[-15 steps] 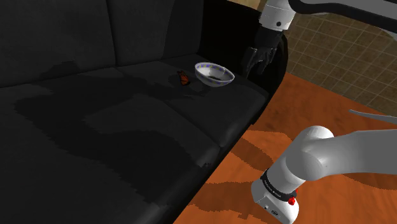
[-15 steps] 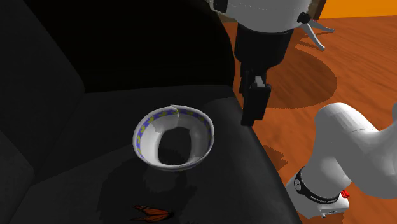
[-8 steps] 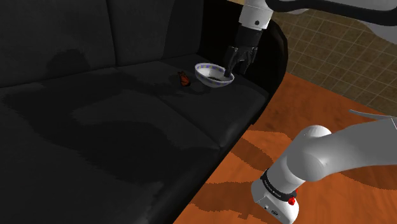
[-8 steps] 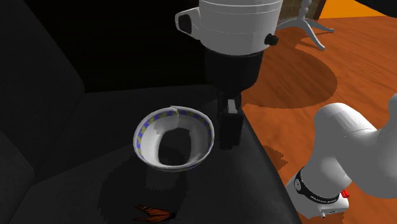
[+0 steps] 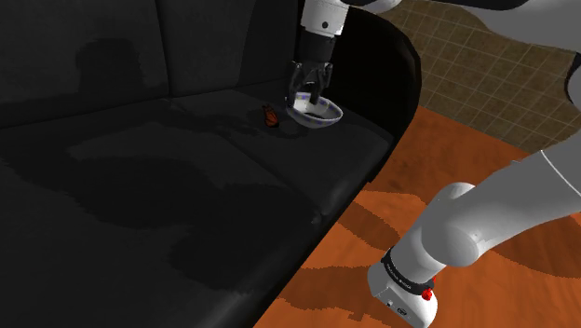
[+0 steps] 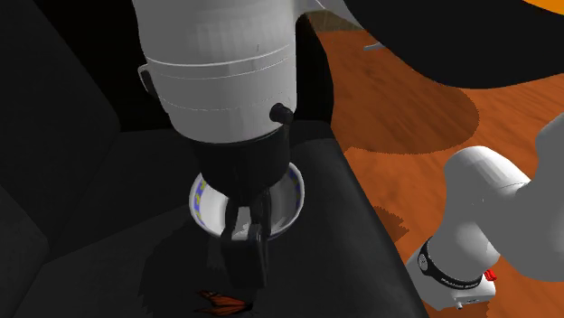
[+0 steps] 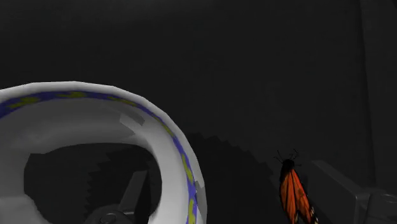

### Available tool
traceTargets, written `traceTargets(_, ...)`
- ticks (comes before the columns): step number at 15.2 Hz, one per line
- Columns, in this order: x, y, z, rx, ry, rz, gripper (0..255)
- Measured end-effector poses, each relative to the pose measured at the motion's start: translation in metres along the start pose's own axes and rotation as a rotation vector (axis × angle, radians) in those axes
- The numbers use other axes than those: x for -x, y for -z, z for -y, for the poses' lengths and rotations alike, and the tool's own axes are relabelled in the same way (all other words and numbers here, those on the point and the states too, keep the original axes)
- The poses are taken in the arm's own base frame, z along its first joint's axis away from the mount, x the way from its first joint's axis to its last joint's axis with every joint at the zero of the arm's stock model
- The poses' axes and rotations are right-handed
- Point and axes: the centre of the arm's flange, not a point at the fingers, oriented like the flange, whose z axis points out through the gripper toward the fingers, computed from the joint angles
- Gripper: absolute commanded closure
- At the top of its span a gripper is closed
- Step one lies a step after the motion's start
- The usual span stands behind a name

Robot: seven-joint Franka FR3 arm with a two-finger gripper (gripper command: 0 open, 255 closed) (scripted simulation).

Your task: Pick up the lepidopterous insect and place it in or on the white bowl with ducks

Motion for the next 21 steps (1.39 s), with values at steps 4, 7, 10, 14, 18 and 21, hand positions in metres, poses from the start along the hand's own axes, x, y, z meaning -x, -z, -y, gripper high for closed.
traceTargets(4,-0.034,-0.01,0.032,-0.028,0.041,0.014,0)
traceTargets(7,-0.048,-0.019,0.048,-0.039,0.057,0.019,0)
traceTargets(10,-0.051,-0.036,0.051,-0.041,0.059,0.02,0)
traceTargets(14,-0.05,-0.051,0.051,-0.041,0.059,0.02,0)
traceTargets(18,-0.05,-0.054,0.052,-0.041,0.059,0.02,0)
traceTargets(21,-0.05,-0.054,0.052,-0.041,0.059,0.019,255)
